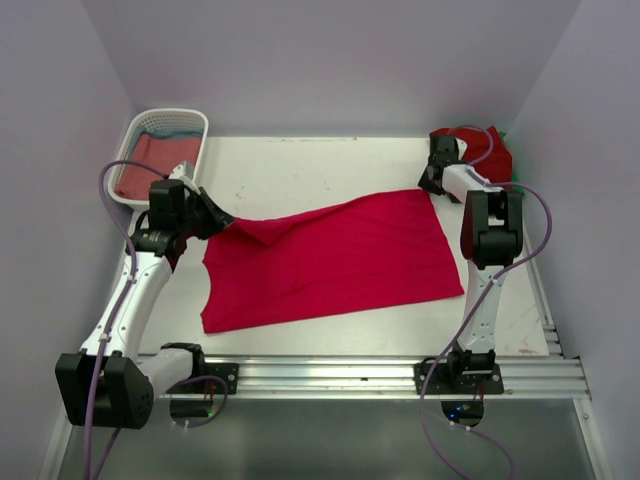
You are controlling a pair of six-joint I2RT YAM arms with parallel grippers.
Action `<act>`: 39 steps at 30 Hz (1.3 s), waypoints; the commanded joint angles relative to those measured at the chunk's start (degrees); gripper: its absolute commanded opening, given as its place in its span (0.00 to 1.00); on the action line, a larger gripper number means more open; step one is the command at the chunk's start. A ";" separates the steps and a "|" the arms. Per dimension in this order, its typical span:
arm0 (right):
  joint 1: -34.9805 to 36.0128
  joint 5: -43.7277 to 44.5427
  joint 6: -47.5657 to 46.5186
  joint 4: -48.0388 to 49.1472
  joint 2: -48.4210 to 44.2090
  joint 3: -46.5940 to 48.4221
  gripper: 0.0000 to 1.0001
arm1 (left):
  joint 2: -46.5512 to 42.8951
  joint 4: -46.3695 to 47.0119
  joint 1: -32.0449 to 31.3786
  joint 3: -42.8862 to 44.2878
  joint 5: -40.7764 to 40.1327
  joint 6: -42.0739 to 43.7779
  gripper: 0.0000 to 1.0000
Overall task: Fold and stack the t-shirts
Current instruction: Grab one side of the 2/3 rectangular tshirt with both arms
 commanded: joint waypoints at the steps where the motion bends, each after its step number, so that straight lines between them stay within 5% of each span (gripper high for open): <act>1: 0.11 -0.38 0.00 -2.80 -2.39 -0.43 0.33 | -0.20 0.78 0.26 -0.20 0.11 1.20 0.00; 5: 0.11 -0.29 -0.26 -3.42 -3.00 -0.16 0.43 | -0.29 1.22 0.26 -0.46 0.02 1.12 0.00; 21: 0.20 -3.63 0.53 -0.61 -7.57 -4.82 0.35 | -0.38 1.75 0.26 -1.16 0.11 1.03 0.00; 24: 0.20 -3.63 0.27 -0.26 -7.66 -4.39 0.28 | -0.29 1.83 0.26 -1.43 0.11 1.03 0.00; 28: 0.20 -4.24 0.18 -0.52 -7.57 -3.68 0.01 | -0.29 2.01 0.26 -1.78 0.20 1.03 0.00; 39: 0.20 -2.84 -0.96 0.09 -12.23 -5.53 0.00 | -1.17 1.92 0.26 -0.55 0.81 1.03 0.00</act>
